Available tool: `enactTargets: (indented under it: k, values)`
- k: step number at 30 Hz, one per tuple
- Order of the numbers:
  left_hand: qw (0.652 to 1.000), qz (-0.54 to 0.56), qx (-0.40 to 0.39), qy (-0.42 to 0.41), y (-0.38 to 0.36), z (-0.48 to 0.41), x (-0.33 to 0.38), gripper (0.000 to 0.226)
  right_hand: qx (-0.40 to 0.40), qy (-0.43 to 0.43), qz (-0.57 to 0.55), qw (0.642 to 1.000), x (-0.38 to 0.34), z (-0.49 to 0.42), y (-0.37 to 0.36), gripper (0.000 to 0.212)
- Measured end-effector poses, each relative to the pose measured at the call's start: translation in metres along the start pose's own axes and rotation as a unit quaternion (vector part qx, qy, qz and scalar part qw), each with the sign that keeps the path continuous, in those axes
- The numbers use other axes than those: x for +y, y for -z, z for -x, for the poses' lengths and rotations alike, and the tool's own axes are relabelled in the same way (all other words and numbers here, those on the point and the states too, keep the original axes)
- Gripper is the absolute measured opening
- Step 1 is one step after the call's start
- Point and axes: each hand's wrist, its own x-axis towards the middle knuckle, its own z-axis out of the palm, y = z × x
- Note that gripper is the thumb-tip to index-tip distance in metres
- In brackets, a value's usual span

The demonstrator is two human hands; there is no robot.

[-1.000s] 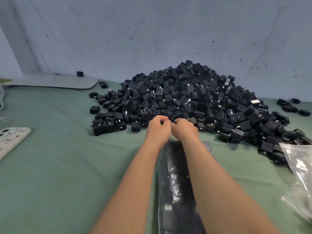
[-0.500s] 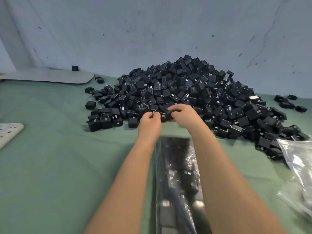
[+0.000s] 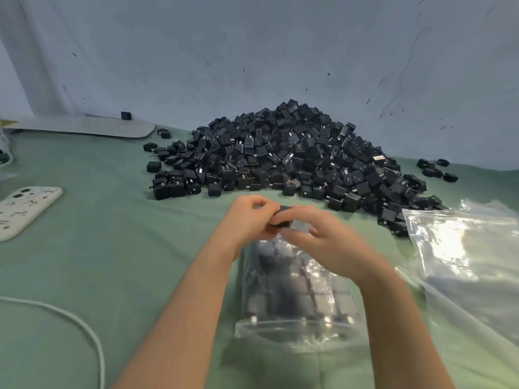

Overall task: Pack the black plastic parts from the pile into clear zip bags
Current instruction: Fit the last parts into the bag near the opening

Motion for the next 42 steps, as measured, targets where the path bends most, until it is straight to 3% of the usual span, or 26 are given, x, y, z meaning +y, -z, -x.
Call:
enactTargets:
  k: [7,11,14,16,20,22,25,29,33,37,39,42]
  values:
    - [0.999,-0.034,-0.004,-0.002,-0.019,0.029,-0.015,0.010,0.082,-0.017,0.022,0.996,0.010,0.053,-0.019,0.025]
    - [0.998,-0.062,-0.024,-0.001,-0.024,0.040,-0.020,0.013,0.074,-0.012,0.025,0.997,0.011,0.074,-0.027,0.029]
    - [0.989,-0.148,-0.007,-0.022,-0.024,0.050,-0.022,0.025,0.110,-0.018,0.017,0.994,0.014,0.087,-0.030,0.030]
    - [0.959,-0.265,0.009,-0.099,-0.017,0.064,-0.022,0.032,0.157,-0.040,-0.004,0.987,0.017,0.098,-0.028,0.030]
    - [0.845,-0.480,-0.155,-0.176,-0.016,0.094,-0.031,0.040,0.188,-0.069,-0.046,0.979,0.017,0.122,-0.024,0.031]
    - [0.815,-0.518,-0.161,-0.206,-0.024,0.100,-0.035,0.028,0.166,-0.078,-0.044,0.982,0.011,0.133,-0.024,0.028]
    - [0.836,-0.478,-0.116,-0.241,-0.029,0.099,-0.030,0.007,0.105,-0.093,0.012,0.990,0.001,0.146,-0.027,0.028]
    - [0.849,-0.456,-0.110,-0.244,-0.027,0.098,-0.018,0.002,0.062,-0.100,0.104,0.988,-0.001,0.140,-0.051,0.035]
    - [0.839,-0.472,-0.096,-0.254,-0.029,0.103,-0.011,0.006,0.077,-0.096,0.208,0.970,0.004,0.120,-0.089,0.055]
    - [0.831,-0.485,-0.097,-0.256,-0.030,0.105,-0.010,0.006,0.190,-0.046,0.263,0.945,0.009,0.095,-0.103,0.033]
    - [0.825,-0.493,-0.101,-0.259,-0.029,0.105,-0.009,0.006,0.156,-0.070,0.258,0.951,0.008,0.082,-0.099,0.031]
    - [0.819,-0.504,-0.114,-0.250,-0.029,0.104,-0.008,0.013,0.109,-0.141,0.293,0.939,0.024,0.065,-0.096,0.050]
